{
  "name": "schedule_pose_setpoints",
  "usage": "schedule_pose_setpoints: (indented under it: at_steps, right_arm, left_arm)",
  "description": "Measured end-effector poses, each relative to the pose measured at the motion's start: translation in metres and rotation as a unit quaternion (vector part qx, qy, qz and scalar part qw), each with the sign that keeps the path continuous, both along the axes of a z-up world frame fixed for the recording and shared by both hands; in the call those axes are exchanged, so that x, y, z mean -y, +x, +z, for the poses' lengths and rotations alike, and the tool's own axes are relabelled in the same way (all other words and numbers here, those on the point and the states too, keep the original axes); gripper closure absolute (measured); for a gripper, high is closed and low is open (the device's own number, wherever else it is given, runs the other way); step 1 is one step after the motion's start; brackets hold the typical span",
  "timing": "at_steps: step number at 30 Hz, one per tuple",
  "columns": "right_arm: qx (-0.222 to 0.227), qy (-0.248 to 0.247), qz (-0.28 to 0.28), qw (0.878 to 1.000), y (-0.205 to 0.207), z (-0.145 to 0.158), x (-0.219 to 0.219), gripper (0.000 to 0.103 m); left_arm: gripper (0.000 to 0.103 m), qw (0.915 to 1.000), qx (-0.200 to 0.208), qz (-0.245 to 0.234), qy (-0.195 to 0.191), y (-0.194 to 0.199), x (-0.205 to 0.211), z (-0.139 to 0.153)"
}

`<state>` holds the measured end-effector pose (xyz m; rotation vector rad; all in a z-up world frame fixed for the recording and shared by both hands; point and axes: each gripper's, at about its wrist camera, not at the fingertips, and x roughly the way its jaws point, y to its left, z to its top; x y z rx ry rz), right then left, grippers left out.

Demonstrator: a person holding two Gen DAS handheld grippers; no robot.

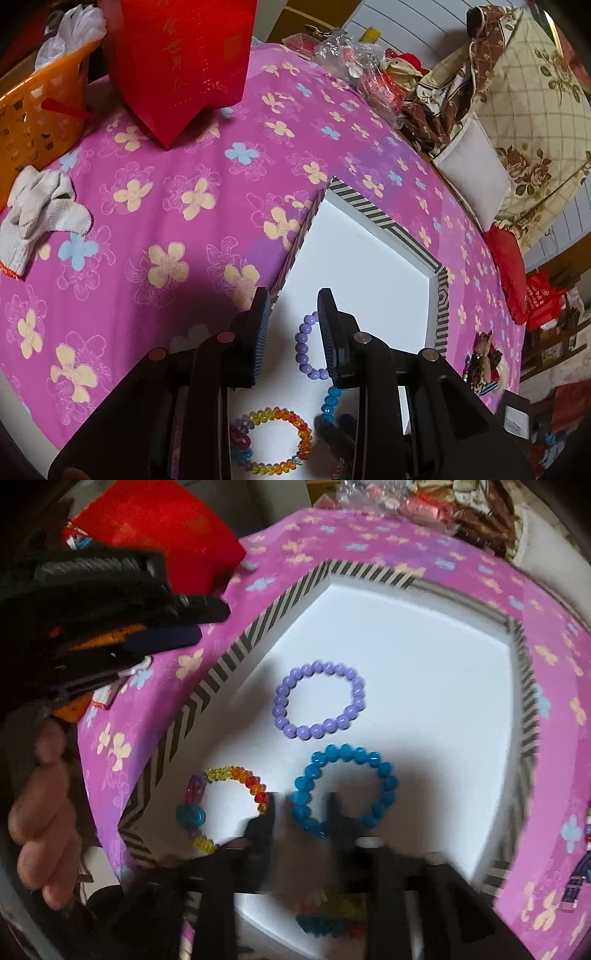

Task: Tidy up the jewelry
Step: 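Carry the blue bead bracelet to the tray and open the right tool, then move both tools back toward the remaining jewelry pile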

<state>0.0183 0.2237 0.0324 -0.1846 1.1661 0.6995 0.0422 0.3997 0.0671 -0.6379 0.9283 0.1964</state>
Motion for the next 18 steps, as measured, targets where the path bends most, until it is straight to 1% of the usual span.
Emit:
schedule_pose_setpoints:
  at_steps: [1,2,6,8,10,12,15,18]
  right_arm:
    - [0.014,0.005,-0.008,1.0,-0.002,0.007,0.007,0.048]
    - [0.031,0.009,-0.019,0.999,-0.004,0.014,0.015,0.045]
    - [0.076,-0.001,-0.068,0.995,-0.007,0.033,0.053,0.045]
    - [0.092,-0.024,-0.101,0.99,-0.009,0.032,0.07,0.045]
    - [0.099,-0.044,-0.124,0.986,-0.01,0.027,0.084,0.045]
    - [0.099,-0.062,-0.134,0.984,-0.013,0.019,0.093,0.045]
    - [0.085,-0.062,-0.135,0.985,-0.015,0.009,0.101,0.045]
    - [0.079,-0.059,-0.135,0.986,-0.018,0.005,0.104,0.045]
  left_arm:
    - [0.078,1.0,0.001,0.0,0.001,0.0,0.0,0.0]
    - [0.078,1.0,0.001,-0.001,0.002,0.0,0.001,0.001]
    - [0.078,0.9999,0.003,-0.011,0.01,0.0,0.008,0.002]
    - [0.077,0.9996,0.0,-0.022,0.015,0.003,0.015,0.001]
    - [0.077,0.9992,-0.005,-0.033,0.021,0.007,0.023,0.0]
    - [0.077,0.9984,-0.013,-0.045,0.031,0.01,0.032,-0.003]
    - [0.076,0.9956,-0.031,-0.073,0.05,0.018,0.05,-0.012]
    - [0.076,0.9874,-0.055,-0.123,0.082,0.026,0.076,-0.023]
